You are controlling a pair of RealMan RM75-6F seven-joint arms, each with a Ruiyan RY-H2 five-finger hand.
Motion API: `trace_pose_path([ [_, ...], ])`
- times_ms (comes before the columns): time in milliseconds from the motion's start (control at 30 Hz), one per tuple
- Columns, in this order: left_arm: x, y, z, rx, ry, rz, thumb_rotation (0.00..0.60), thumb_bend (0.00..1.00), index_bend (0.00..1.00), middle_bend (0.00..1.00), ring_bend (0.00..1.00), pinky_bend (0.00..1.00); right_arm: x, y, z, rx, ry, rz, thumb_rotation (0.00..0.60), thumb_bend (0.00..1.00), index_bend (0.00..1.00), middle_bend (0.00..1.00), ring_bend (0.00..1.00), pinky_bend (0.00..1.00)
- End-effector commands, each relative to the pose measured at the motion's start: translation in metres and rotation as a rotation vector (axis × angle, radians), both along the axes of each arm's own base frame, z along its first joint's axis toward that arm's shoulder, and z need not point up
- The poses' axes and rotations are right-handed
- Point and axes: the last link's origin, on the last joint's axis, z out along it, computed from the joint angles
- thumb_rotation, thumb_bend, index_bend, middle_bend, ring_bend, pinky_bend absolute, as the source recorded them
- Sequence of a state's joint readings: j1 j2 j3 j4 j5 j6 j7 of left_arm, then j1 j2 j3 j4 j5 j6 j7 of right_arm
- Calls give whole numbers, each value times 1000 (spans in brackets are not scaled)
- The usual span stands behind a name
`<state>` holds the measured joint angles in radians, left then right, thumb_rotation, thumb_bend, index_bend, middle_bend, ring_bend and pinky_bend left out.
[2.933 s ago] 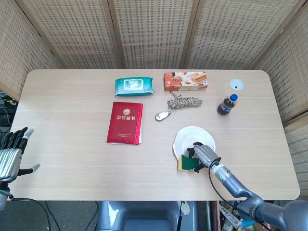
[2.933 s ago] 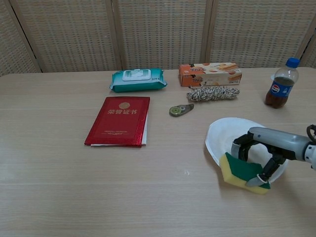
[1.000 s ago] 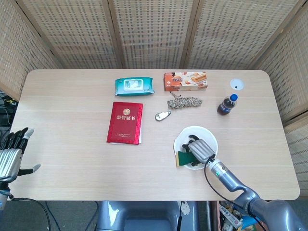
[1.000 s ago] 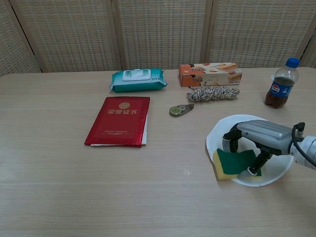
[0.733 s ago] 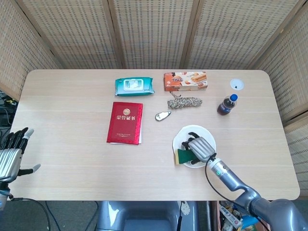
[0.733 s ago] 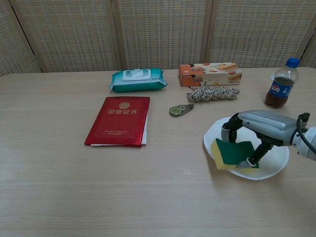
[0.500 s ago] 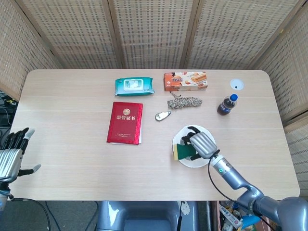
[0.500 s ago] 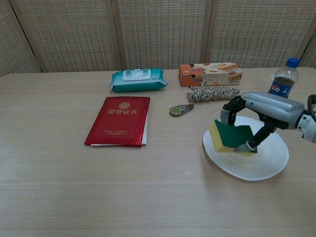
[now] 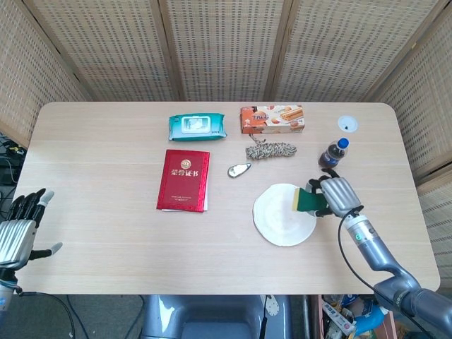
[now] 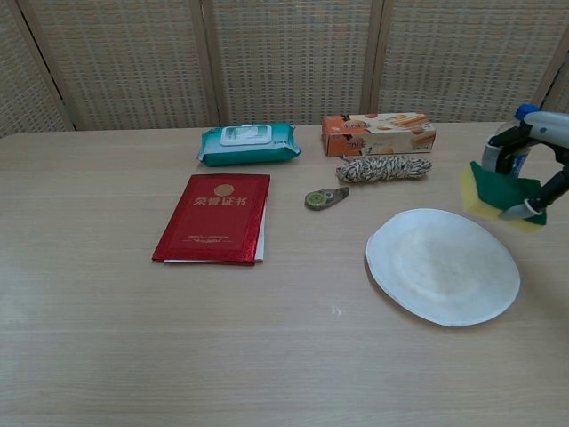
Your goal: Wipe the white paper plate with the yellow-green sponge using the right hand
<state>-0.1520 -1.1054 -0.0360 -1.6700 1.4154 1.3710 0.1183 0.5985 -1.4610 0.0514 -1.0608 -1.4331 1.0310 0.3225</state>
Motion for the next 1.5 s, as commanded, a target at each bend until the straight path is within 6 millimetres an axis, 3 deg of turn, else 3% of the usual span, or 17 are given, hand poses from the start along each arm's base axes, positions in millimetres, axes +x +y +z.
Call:
trace_pose_path([
  [33, 1, -1, 0, 1, 0, -2, 600, 0, 0, 0, 0, 0, -29, 4, 5, -2, 70, -90, 600, 134, 518, 565, 408, 126],
  [300, 1, -2, -1, -8, 3, -3, 600, 0, 0, 0, 0, 0, -56, 11, -4, 30, 228, -130, 600, 134, 518, 553, 393, 126],
  [367, 1, -2, -1, -6, 3, -4, 600, 0, 0, 0, 0, 0, -60, 11, -5, 34, 241, -154, 600, 134, 500, 493, 357, 125],
  [400, 2, -2, -1, -6, 2, -4, 600, 0, 0, 0, 0, 0, -61, 10, -6, 35, 243, -163, 600, 134, 465, 448, 329, 120],
  [467, 2, -3, 0, -4, 0, -4, 600, 0, 0, 0, 0, 0, -64, 11, -8, 52, 247, -186, 600, 131, 243, 280, 226, 94],
  [567, 2, -3, 1, -2, -2, -7, 600, 0, 0, 0, 0, 0, -62, 13, -10, 94, 216, -221, 600, 109, 31, 124, 142, 69],
  [667, 3, -4, 1, -3, -4, -9, 600, 0, 0, 0, 0, 0, -52, 15, -8, 90, 176, -208, 600, 71, 0, 14, 34, 20],
  [867, 3, -4, 2, -1, -10, -12, 600, 0, 0, 0, 0, 0, -26, 23, 14, 15, 95, -142, 600, 41, 0, 0, 0, 0],
  [1000, 5, -6, 4, 1, -19, -18, 600, 0, 0, 0, 0, 0, -4, 55, 50, -69, 6, -66, 600, 5, 0, 0, 0, 0],
  [1133, 7, -9, 7, 13, -20, -26, 600, 0, 0, 0, 0, 0, -1, 93, 75, -143, 1, -26, 600, 0, 0, 0, 0, 0],
  [1267, 9, -14, 10, 39, 9, -20, 600, 0, 0, 0, 0, 0, -8, 125, 87, -223, 21, -7, 600, 0, 0, 0, 0, 0],
  [1500, 18, -22, 13, 57, -4, -26, 600, 0, 0, 0, 0, 0, -18, 162, 90, -329, 50, -24, 600, 0, 0, 0, 0, 0],
])
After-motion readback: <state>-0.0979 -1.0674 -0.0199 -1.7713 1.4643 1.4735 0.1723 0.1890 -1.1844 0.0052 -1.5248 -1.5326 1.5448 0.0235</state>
